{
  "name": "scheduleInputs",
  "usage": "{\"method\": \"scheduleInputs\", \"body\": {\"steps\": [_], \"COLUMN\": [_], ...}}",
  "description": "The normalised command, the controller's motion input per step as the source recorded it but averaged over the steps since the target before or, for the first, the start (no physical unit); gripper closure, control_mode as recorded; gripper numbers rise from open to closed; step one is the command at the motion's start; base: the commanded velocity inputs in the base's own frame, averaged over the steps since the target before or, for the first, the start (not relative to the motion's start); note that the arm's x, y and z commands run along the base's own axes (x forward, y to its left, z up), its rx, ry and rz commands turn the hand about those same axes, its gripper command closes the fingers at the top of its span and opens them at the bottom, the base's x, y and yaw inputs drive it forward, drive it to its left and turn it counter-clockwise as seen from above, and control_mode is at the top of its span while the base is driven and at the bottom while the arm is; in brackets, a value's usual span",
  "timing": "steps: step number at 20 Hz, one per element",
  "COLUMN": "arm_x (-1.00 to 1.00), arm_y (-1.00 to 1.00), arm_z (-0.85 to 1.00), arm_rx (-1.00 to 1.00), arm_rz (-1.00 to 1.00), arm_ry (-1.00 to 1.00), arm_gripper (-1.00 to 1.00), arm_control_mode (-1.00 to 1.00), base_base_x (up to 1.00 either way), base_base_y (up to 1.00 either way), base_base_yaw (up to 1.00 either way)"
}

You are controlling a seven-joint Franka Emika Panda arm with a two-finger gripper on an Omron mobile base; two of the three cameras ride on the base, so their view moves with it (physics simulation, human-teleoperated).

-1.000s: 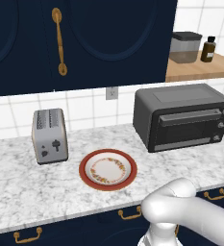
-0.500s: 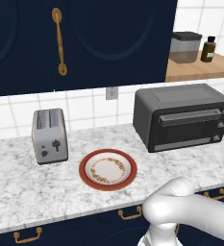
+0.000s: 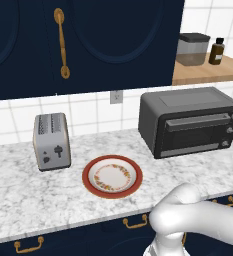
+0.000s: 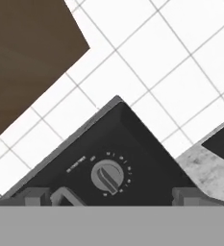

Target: Pick up the kebab skewer and baguette bread, and place them inside the toaster oven. Close the toaster oven door and start by setting the timer.

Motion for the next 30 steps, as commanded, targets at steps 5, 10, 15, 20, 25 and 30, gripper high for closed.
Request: {"method": "scheduleInputs", "body": {"steps": [5, 10, 15, 20, 25, 30], "arm_x": [0.02, 0.2, 0.22, 0.23, 0.23, 0.07], "arm_y": [0.01, 0.13, 0.13, 0.04, 0.01, 0.01], "arm_z": [-0.12, 0.0, 0.0, 0.0, 0.0, -0.09], "arm_rx": [0.0, 0.0, 0.0, 0.0, 0.0, 0.0], "arm_rz": [0.0, 0.0, 0.0, 0.0, 0.0, 0.0], "arm_ry": [0.0, 0.02, 0.0, 0.0, 0.0, 0.0], "arm_gripper": [-1.0, -1.0, -1.0, -1.0, -1.0, -1.0], "arm_control_mode": [-1.0, -1.0, -1.0, -1.0, -1.0, -1.0], "base_base_x": [0.0, 0.0, 0.0, 0.0, 0.0, 0.0], "base_base_y": [0.0, 0.0, 0.0, 0.0, 0.0, 0.0], "base_base_yaw": [0.0, 0.0, 0.0, 0.0, 0.0, 0.0]}}
